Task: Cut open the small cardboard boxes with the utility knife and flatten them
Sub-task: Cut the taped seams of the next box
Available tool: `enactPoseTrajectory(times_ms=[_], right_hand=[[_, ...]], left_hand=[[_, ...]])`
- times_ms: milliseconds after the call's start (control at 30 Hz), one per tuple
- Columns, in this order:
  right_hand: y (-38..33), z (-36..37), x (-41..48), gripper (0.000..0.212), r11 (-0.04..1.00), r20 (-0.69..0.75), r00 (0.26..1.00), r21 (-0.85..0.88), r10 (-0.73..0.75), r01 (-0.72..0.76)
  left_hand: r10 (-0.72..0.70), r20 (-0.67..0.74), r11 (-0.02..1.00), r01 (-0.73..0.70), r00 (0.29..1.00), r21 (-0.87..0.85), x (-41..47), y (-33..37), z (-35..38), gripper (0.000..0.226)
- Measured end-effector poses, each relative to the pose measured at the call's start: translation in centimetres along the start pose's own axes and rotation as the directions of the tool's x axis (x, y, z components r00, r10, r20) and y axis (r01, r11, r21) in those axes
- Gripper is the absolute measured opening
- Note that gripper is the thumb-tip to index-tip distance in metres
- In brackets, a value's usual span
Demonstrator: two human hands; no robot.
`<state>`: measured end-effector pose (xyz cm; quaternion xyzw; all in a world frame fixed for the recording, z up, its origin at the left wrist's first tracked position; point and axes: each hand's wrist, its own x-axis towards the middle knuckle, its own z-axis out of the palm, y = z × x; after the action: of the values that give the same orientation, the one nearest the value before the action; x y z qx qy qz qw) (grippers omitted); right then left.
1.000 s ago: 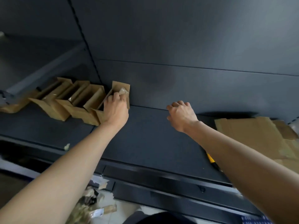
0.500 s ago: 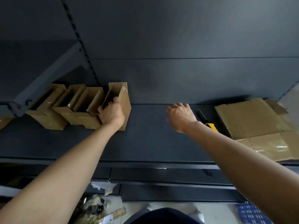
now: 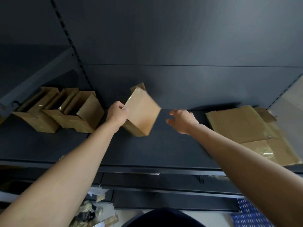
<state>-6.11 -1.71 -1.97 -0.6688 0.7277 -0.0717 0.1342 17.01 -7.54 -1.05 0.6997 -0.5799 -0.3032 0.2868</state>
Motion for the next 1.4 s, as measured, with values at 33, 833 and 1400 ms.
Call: enactPoseTrajectory(times_ms=[33, 833, 1400], right_hand=[[0.5, -0.5, 0.2, 0.041, 0.99, -0.019, 0.998, 0.13, 0.053, -0.05], [8.6, 0.2, 2.0, 0.021, 0.79, 0.171, 0.907, 0.447, 0.385, -0.419], [9.4, 1.4, 4.4, 0.034, 0.927, 0.14, 0.954, 0.235, 0.264, -0.291]], left_hand=[[-0.06, 0.038, 0.983, 0.066, 0.997, -0.17, -0.2, 0.5, 0.2, 0.007], [0.051, 0.445, 0.796, -0.305, 0.894, 0.522, -5.6, 6.3, 9.0, 0.123], [0.048, 0.576, 0.861, -0.327, 0.816, 0.391, -3.0, 4.2, 6.7, 0.094]])
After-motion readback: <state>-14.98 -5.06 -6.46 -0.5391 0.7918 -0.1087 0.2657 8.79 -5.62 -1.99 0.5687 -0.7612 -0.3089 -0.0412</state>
